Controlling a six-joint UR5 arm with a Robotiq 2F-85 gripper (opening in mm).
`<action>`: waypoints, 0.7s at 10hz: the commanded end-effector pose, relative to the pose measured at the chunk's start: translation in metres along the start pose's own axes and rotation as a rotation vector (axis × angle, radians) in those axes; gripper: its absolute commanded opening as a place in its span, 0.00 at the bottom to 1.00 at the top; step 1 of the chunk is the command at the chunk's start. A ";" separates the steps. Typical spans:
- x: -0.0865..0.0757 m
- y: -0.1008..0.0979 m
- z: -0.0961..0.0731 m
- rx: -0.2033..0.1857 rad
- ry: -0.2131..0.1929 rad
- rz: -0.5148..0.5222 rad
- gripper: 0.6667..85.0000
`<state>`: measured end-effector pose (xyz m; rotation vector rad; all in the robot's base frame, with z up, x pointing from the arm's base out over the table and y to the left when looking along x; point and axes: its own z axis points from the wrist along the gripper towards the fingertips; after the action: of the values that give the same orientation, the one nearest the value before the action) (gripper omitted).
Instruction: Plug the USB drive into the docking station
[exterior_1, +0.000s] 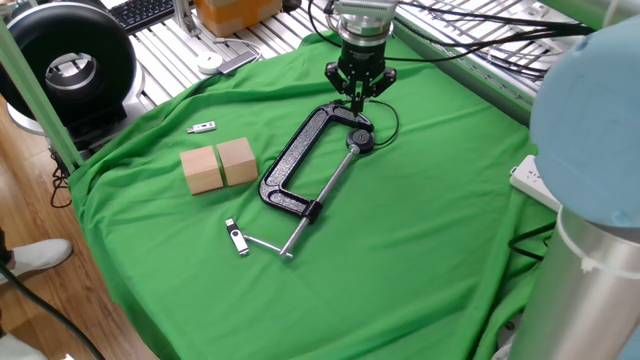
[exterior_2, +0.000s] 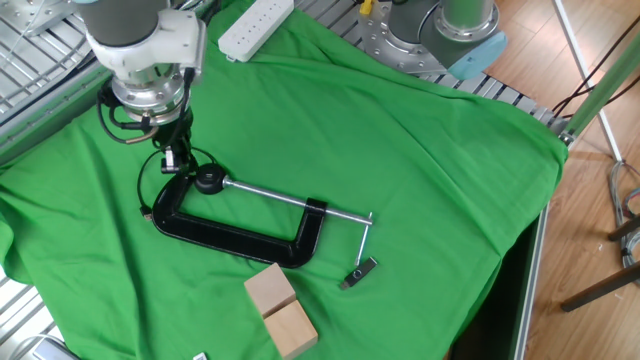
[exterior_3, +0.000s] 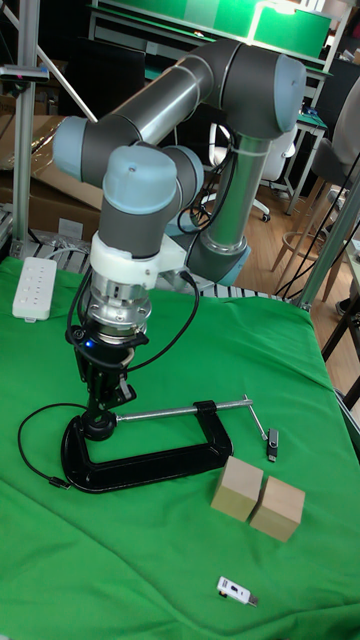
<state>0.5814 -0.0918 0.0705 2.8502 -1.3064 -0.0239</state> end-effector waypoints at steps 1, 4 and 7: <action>-0.007 0.001 0.003 0.002 -0.028 0.018 0.01; -0.003 0.013 0.011 0.014 0.025 0.011 0.01; -0.012 0.015 0.019 0.008 0.048 -0.003 0.01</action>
<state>0.5674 -0.0951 0.0568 2.8366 -1.3057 0.0169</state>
